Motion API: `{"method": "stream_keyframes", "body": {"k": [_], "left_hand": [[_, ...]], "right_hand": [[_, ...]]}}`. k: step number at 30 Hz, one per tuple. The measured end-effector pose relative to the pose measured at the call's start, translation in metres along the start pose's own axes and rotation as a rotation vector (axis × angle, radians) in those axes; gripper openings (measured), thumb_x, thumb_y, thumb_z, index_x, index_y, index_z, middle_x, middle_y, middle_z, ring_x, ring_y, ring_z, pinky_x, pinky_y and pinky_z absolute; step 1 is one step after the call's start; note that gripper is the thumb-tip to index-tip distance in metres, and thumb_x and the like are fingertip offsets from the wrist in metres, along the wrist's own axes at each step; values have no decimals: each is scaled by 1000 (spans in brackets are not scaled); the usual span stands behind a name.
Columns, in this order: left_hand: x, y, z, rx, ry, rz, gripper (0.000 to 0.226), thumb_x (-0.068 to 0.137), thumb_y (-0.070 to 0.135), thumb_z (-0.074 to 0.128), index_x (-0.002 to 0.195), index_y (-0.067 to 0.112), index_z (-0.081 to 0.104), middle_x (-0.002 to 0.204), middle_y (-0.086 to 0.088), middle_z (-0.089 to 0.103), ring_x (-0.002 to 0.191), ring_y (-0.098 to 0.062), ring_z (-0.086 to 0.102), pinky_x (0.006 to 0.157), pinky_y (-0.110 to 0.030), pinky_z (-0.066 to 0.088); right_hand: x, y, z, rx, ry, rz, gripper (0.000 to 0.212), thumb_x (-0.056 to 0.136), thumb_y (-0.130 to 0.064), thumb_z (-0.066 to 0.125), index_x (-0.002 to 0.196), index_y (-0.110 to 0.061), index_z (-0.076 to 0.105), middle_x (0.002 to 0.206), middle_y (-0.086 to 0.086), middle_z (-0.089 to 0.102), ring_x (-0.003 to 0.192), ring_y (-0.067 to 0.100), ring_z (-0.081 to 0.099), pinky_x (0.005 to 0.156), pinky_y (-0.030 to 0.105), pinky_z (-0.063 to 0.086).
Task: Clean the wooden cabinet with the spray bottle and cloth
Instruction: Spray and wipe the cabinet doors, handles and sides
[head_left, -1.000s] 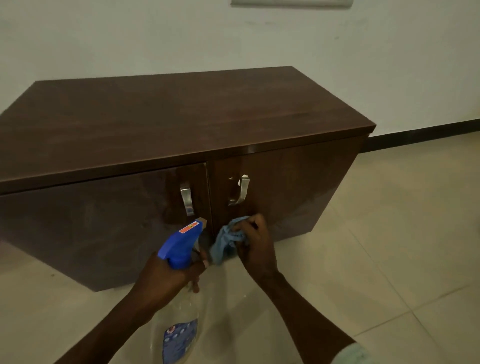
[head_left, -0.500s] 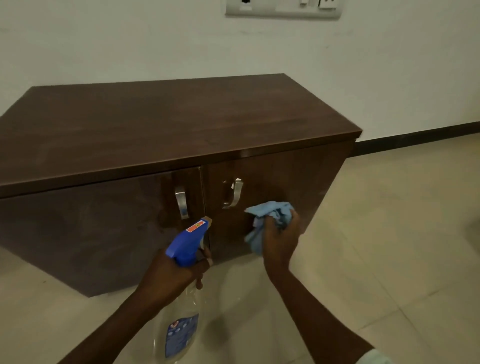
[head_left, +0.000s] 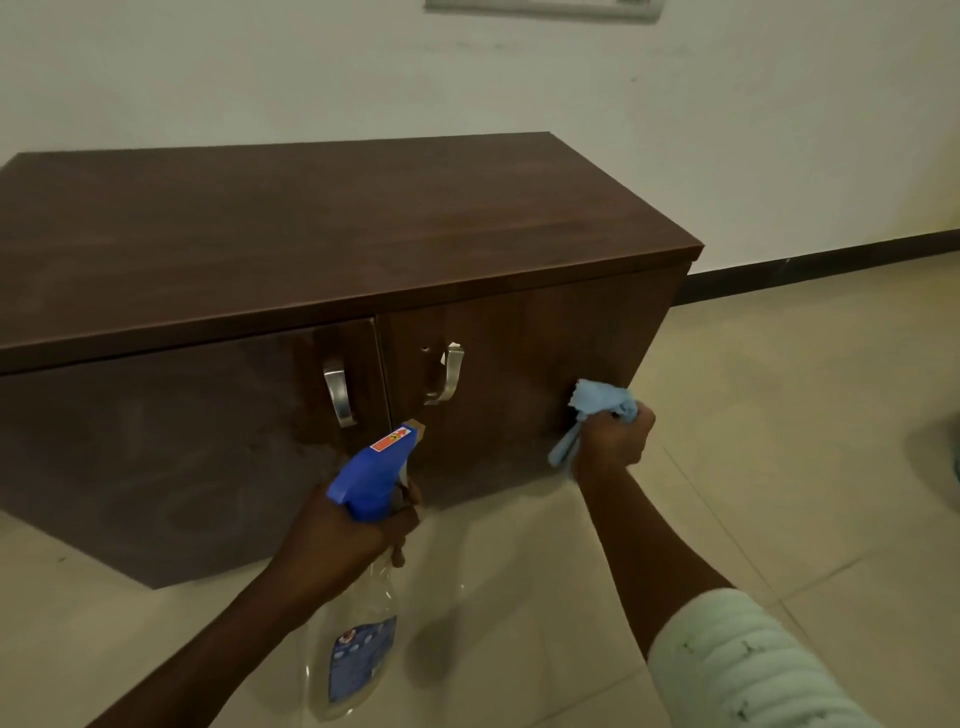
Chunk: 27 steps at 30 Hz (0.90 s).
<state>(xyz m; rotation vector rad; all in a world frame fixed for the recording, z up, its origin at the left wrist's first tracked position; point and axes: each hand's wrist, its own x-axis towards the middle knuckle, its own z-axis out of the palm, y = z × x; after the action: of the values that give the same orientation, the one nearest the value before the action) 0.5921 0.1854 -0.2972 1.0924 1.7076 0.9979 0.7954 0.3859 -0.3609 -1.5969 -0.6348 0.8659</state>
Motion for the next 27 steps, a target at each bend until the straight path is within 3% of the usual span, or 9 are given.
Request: {"method": "stream_keyframes", "body": {"k": [3, 5, 7, 10, 13, 19, 24, 27], "left_hand": [[-2, -4, 0, 22, -23, -26, 6, 81, 9, 66, 78, 7, 61, 55, -9, 65, 51, -16, 61, 59, -33, 51], [-6, -2, 0, 16, -58, -27, 5, 82, 8, 64, 82, 7, 60, 57, -7, 64, 50, -13, 61, 55, -26, 52], [-7, -2, -4, 8, -47, -36, 6, 82, 8, 65, 85, 8, 60, 60, -9, 64, 53, -17, 63, 57, -29, 55], [-4, -12, -8, 19, -27, -111, 13, 79, 16, 70, 83, 8, 62, 59, -11, 65, 55, -24, 63, 69, -47, 55], [-6, -23, 1, 97, 2, -197, 14, 79, 17, 71, 87, 12, 61, 63, -10, 66, 52, -19, 64, 60, -35, 56], [-2, -36, 5, 187, 1, -267, 14, 78, 20, 73, 82, 15, 60, 63, -6, 67, 49, -13, 65, 53, -22, 51], [-4, -42, 11, 200, -56, -307, 16, 76, 20, 74, 83, 13, 61, 64, -6, 67, 49, -14, 64, 49, -20, 51], [-5, -47, 11, 211, -66, -341, 18, 75, 21, 75, 83, 10, 63, 63, -7, 68, 49, -14, 64, 49, -22, 51]], "right_hand": [[-9, 10, -6, -8, -91, 170, 17, 89, -10, 62, 100, 2, 59, 94, 23, 62, 72, 18, 53, 81, 32, 51], [-9, 7, -12, 47, -141, 203, 21, 93, -8, 51, 106, 6, 57, 102, 27, 62, 61, 10, 51, 60, 21, 52], [-17, -13, -14, 144, -164, 159, 13, 97, -6, 42, 98, -1, 54, 82, 14, 58, 55, 5, 48, 43, 11, 44], [-29, -31, -13, 328, -171, 47, 18, 95, -21, 55, 110, -11, 56, 88, -3, 61, 77, 11, 61, 64, 21, 52], [-39, -25, -13, 219, -116, -144, 38, 84, -27, 71, 118, -22, 56, 112, -3, 65, 99, 11, 64, 88, 33, 55], [-27, -38, -24, 285, -157, -92, 52, 77, -25, 78, 123, -11, 57, 116, 3, 67, 98, 14, 68, 87, 36, 57], [-44, -47, -19, 224, -137, -324, 47, 83, -21, 73, 124, -12, 52, 122, 2, 62, 107, 11, 63, 90, 26, 54], [-48, -42, -12, 150, -158, -475, 48, 88, -26, 68, 129, -18, 44, 128, 0, 56, 115, 10, 57, 97, 30, 50]]}}
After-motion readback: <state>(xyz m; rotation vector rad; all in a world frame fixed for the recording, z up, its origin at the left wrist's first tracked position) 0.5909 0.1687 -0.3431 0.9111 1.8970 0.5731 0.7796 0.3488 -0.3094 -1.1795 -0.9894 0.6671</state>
